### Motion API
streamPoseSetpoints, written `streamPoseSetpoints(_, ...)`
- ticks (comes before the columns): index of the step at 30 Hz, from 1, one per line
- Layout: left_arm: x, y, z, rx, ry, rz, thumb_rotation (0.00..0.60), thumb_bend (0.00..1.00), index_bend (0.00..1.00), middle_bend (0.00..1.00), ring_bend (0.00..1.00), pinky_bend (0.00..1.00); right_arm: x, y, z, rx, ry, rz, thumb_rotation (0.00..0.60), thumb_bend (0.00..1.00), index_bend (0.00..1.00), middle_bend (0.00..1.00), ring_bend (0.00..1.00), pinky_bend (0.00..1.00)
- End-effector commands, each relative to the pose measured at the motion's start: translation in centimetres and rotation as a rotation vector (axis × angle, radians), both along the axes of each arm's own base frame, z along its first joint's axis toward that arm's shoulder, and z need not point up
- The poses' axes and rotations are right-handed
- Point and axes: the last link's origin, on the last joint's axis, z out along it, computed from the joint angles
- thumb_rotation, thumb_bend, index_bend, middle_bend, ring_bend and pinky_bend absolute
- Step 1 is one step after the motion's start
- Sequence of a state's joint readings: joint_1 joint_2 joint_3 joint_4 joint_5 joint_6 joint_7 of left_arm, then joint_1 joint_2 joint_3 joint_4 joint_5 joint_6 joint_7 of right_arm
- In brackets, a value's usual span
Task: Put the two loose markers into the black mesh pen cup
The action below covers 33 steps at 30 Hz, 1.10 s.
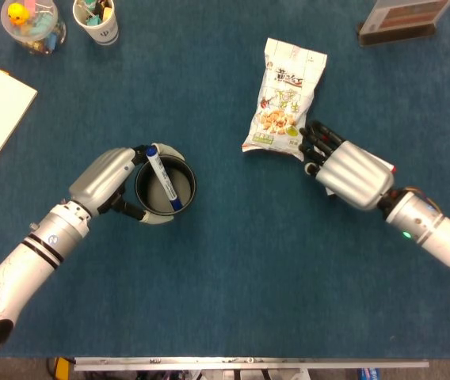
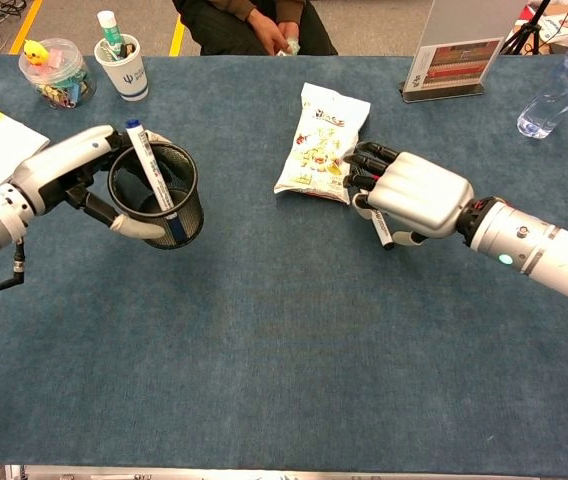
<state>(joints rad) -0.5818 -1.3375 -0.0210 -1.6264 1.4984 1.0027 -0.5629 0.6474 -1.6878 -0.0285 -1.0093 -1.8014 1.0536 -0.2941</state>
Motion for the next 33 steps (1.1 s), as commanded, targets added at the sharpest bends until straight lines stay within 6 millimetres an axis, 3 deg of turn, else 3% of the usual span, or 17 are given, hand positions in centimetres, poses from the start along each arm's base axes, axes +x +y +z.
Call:
streamPoseSetpoints(1, -0.1, 0.0, 0.1, 0.001, 0.001, 0.002, 0.6, 0.11, 0.31, 0.41, 0.4, 0.34, 0.3, -0.1, -0.3, 0.002, 0.002, 0.0, 0.6, 0.17, 0.49, 0.24, 0.03, 0.02)
streamPoseSetpoints(13, -0.3, 0.0, 0.3, 0.004, -0.002, 0.003, 0.6, 0.11, 0.3, 0.4, 0.4, 0.34, 0.6, -0.1, -1.1, 0.019, 0.016, -0.01, 0.6, 0.26, 0.52, 0.24, 0.03, 0.02)
streamPoseSetpoints(33, -0.6, 0.1, 0.5, 0.007, -0.005, 0.01, 0.6, 0.11, 0.3, 0.4, 0.4, 0.34, 0.5, 0.2, -1.1, 0.024, -0.009, -0.031, 0.6, 0.27, 0.62, 0.26, 0.05, 0.03)
